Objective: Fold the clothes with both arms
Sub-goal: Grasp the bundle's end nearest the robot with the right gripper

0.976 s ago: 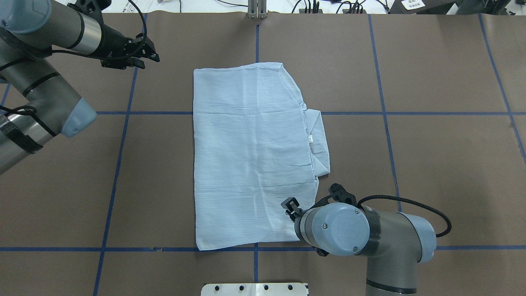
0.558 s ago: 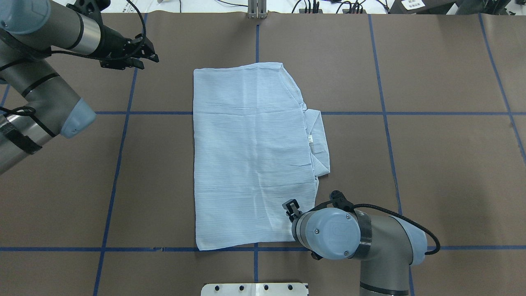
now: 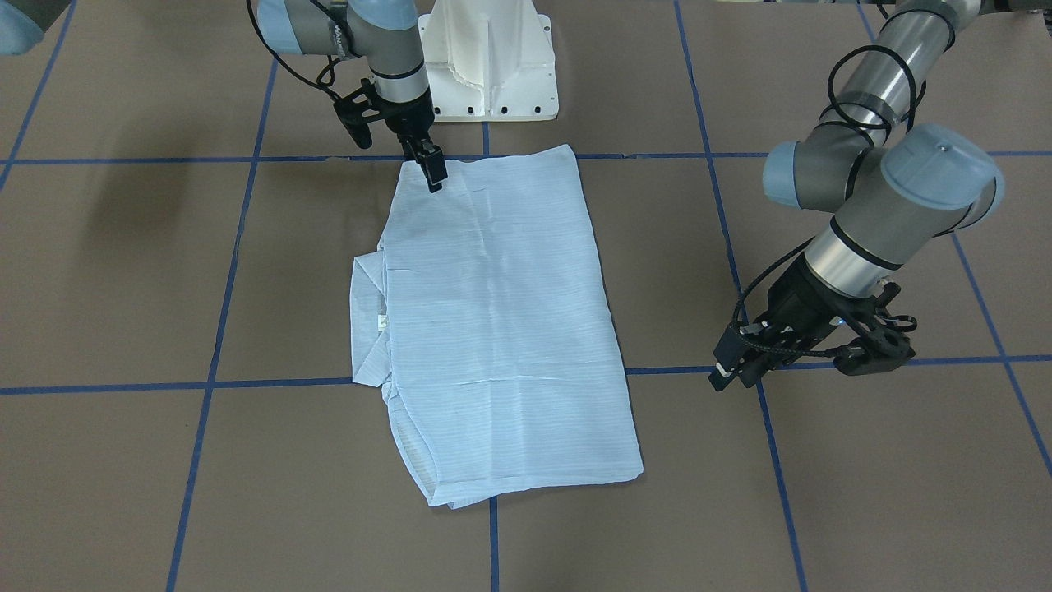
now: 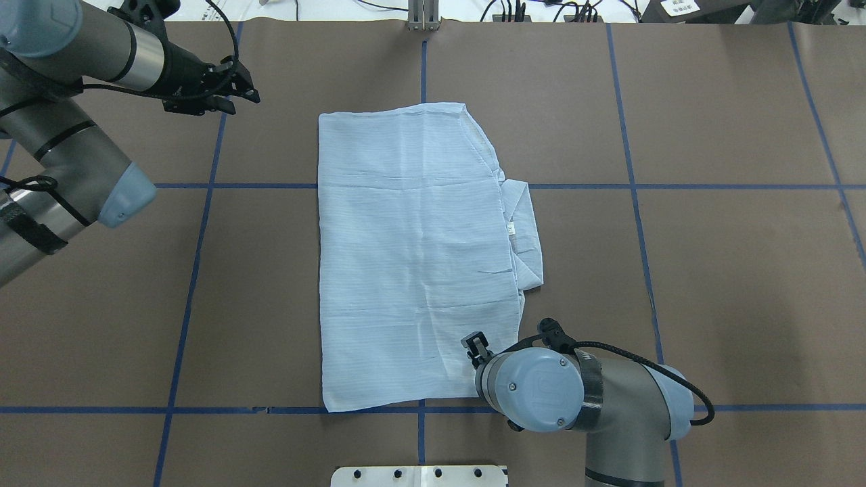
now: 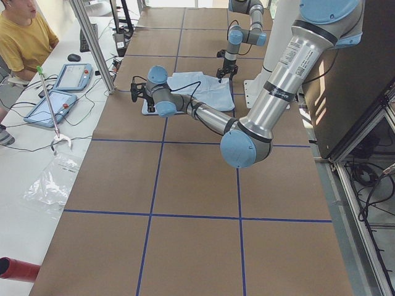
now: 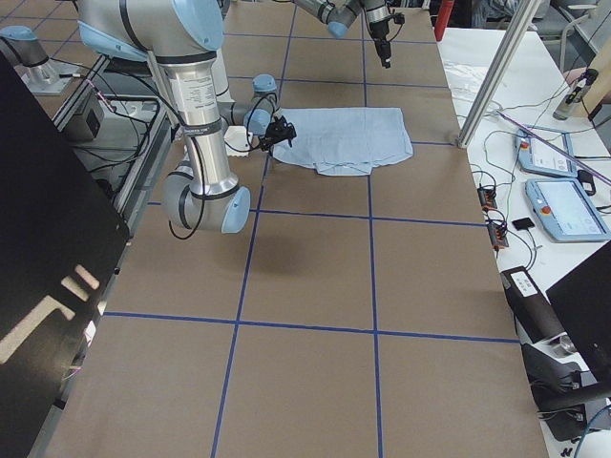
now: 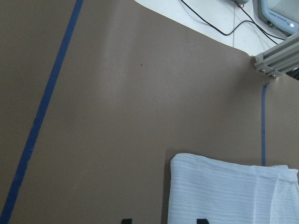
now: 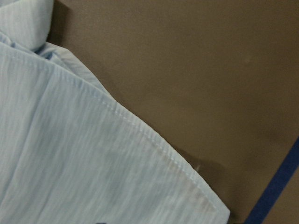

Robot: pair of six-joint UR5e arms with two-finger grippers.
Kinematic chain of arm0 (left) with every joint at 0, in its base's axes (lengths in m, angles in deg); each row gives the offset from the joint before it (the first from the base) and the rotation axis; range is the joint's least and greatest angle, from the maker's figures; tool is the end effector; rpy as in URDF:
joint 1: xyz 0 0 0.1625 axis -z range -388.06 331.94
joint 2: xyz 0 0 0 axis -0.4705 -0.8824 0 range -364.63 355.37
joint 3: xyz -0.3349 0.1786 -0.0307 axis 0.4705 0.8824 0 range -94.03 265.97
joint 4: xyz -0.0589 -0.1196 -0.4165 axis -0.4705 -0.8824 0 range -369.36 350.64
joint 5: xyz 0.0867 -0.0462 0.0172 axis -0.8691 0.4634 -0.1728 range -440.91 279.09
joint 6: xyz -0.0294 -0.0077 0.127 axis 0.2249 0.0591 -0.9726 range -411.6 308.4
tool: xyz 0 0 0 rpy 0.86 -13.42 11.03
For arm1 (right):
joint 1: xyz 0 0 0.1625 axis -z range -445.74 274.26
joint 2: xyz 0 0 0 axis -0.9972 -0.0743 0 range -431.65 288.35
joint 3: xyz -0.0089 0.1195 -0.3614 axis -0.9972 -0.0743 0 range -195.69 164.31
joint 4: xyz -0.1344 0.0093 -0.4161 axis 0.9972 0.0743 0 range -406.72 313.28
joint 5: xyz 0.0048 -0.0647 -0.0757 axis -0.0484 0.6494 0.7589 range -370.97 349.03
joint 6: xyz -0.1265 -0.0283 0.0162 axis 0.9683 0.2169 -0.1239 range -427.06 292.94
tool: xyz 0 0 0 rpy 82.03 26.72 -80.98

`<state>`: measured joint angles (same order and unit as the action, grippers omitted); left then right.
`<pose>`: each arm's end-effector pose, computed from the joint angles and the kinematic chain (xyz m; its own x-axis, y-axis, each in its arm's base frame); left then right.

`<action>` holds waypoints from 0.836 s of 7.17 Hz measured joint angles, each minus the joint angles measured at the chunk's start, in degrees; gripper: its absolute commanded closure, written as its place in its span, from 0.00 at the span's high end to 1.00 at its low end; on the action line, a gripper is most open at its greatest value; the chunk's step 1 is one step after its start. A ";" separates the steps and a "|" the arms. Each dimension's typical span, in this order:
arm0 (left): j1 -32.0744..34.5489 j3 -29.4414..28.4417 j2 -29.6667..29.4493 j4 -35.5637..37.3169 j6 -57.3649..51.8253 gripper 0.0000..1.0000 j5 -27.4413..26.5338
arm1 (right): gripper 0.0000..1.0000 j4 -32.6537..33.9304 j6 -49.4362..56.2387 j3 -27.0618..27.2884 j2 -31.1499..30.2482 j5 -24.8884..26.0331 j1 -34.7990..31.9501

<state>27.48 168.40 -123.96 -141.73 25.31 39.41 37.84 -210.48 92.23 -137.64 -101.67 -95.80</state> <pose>0.3509 -0.6303 0.2994 0.3434 -0.1548 -0.9263 0.3871 0.9220 -0.0106 -0.5958 -0.2395 0.2470 0.2641 0.8624 0.4318 -0.6343 0.4926 -0.5958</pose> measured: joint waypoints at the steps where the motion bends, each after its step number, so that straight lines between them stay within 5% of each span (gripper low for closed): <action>1: 0.00 0.08 0.09 0.00 0.00 0.55 0.01 | 0.63 0.00 -0.01 -0.04 -0.01 0.00 0.29; 3: 0.00 0.12 0.15 0.00 0.02 0.55 0.07 | 0.33 0.00 0.00 -0.05 -0.10 0.00 0.73; 4: 0.03 0.15 0.15 0.00 0.06 0.55 0.10 | 0.04 0.00 0.02 -0.05 -0.21 0.00 0.99; 6: 0.07 0.30 0.24 0.00 0.08 0.55 0.16 | 0.00 -0.03 -0.03 -0.01 -0.17 0.05 1.15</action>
<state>27.55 168.71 -123.73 -141.72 25.39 39.57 37.81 -210.50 92.22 -137.81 -101.63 -94.65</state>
